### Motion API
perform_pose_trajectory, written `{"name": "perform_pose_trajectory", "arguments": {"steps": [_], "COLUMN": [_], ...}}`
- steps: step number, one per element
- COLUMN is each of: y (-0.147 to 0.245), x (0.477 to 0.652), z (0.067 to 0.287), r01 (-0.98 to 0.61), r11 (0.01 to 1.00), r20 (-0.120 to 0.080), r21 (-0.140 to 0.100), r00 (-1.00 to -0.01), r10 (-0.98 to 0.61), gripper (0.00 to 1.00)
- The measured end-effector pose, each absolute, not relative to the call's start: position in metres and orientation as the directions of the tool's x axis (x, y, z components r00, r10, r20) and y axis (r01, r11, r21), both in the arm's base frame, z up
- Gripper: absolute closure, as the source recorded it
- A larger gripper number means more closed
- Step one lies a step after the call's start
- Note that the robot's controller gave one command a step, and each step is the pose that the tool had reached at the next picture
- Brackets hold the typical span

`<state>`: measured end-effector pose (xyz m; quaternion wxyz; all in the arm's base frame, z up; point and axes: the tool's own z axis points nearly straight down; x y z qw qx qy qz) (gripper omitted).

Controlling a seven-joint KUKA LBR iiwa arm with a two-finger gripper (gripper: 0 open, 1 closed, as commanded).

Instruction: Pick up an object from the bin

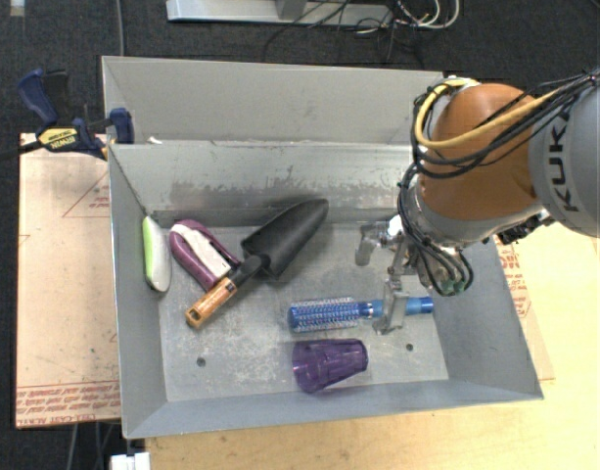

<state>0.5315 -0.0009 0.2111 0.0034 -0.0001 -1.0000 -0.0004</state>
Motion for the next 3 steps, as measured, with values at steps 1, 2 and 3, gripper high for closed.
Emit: {"name": "perform_pose_trajectory", "arguments": {"steps": [1,2,3], "y": [-0.001,0.003,0.023], "x": [0.533,0.53,0.514], "z": [0.215,0.163,0.119], "r01": [0.0,-0.178,-0.074], "r11": [1.0,0.984,0.997], "r20": [-0.001,0.0,-0.002], "r21": [0.001,0.001,0.002], "r00": [-1.0,-0.984,-0.997], "r10": [0.0,-0.178,-0.074], "gripper": [0.0,0.0,0.0]}}
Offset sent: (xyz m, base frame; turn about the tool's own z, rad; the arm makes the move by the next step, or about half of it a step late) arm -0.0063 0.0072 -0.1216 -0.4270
